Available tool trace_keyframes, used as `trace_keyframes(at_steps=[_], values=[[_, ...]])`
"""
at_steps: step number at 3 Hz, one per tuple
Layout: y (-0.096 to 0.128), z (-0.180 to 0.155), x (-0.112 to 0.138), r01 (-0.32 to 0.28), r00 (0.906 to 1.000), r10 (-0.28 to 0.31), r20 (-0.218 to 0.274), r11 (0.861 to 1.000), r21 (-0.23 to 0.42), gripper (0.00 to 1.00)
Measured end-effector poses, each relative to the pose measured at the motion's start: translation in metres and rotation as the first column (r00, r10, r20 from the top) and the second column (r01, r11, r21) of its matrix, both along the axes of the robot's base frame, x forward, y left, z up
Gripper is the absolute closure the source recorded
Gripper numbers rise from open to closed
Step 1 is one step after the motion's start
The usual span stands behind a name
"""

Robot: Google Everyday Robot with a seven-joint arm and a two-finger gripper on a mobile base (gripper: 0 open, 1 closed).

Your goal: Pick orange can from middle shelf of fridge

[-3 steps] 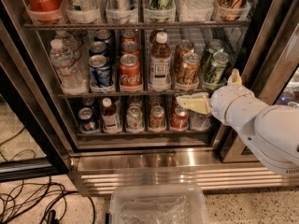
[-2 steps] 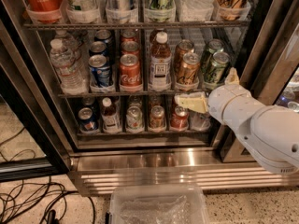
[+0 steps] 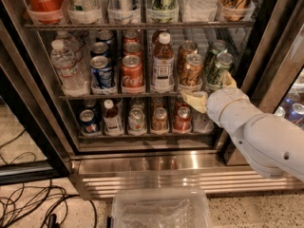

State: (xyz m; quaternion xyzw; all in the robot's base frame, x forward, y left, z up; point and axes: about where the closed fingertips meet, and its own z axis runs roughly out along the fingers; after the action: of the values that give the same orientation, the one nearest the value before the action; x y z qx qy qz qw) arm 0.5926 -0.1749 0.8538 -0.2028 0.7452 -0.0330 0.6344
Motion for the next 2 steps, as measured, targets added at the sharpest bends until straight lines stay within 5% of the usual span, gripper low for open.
trace_keyframes(at_steps=[2], values=[[0.0034, -0.0037, 0.0061, 0.027, 0.9984, -0.027, 0.049, 1.000, 0.005, 0.26]])
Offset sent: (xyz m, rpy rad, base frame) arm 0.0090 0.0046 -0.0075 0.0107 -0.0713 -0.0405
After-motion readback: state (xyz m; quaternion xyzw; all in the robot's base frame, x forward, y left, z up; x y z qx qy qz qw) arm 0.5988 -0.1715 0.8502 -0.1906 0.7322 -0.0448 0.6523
